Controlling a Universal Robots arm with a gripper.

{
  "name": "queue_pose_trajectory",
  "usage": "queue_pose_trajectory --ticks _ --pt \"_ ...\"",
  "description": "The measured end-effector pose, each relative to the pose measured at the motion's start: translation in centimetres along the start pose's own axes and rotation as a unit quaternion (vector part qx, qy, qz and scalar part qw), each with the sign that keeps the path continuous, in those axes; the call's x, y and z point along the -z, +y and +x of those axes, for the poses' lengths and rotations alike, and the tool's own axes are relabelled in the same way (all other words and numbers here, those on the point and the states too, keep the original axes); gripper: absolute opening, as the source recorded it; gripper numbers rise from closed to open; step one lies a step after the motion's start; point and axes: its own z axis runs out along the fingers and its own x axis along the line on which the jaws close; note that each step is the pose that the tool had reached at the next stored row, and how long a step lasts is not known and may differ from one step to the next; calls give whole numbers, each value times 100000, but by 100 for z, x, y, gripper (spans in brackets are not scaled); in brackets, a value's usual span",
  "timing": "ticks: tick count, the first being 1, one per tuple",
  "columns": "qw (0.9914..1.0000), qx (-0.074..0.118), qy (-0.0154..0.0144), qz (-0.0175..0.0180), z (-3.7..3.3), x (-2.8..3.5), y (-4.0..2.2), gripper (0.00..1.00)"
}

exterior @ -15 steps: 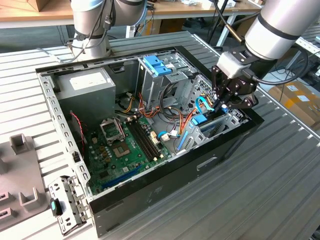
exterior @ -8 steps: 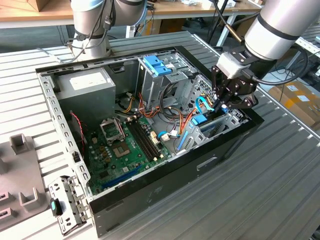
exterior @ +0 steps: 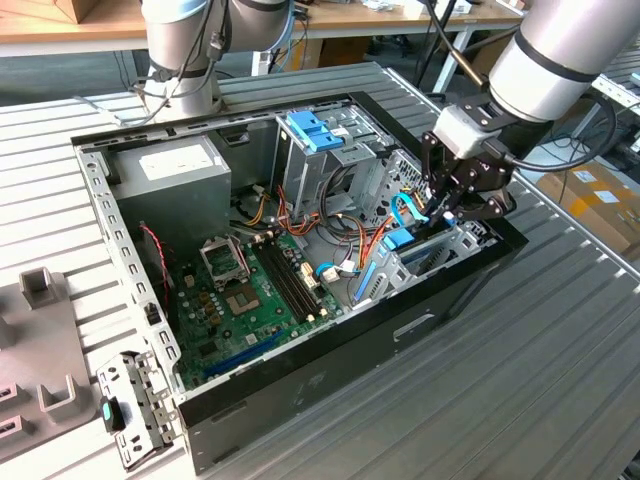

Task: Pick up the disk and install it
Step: 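Insert the second disk wire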

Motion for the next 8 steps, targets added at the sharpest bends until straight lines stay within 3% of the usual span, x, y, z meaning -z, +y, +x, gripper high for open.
queue_pose_trajectory --ticks 2,8 --pt "100000 -3 -7 1 -4 40 0 24" --pt "100000 -1 4 6 -22 240 -3 24"
